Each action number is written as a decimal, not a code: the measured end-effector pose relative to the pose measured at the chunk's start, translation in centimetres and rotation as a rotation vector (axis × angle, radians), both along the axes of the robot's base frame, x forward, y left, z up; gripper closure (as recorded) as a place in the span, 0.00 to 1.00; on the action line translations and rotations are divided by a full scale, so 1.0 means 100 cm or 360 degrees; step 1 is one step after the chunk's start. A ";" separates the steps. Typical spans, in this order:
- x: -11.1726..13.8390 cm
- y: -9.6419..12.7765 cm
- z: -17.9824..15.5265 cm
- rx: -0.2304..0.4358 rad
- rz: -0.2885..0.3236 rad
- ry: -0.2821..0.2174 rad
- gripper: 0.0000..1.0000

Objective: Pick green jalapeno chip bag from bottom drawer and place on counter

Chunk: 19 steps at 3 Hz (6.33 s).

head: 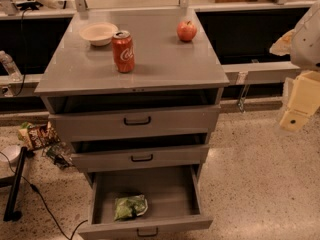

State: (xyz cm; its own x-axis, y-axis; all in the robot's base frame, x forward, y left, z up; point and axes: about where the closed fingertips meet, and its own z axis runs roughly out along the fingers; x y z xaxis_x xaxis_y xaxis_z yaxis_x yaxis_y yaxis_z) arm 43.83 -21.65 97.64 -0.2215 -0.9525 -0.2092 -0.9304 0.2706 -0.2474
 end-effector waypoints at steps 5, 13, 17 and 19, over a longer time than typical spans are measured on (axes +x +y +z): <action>0.038 0.067 -0.276 0.0793 0.0102 0.0081 0.00; 0.069 0.248 -0.647 0.1297 0.0036 0.0475 0.00; 0.116 0.329 -0.734 0.1250 0.0119 0.0355 0.00; 0.126 0.355 -0.790 0.1143 0.0107 0.0313 0.00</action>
Offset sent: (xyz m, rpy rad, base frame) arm 0.0234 0.0148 -0.1355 0.3239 0.0362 0.0567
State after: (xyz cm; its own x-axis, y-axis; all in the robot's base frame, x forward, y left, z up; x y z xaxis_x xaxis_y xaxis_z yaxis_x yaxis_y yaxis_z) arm 56.46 13.82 18.69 -0.2650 -0.6090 -0.7476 -0.9595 0.2438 0.1415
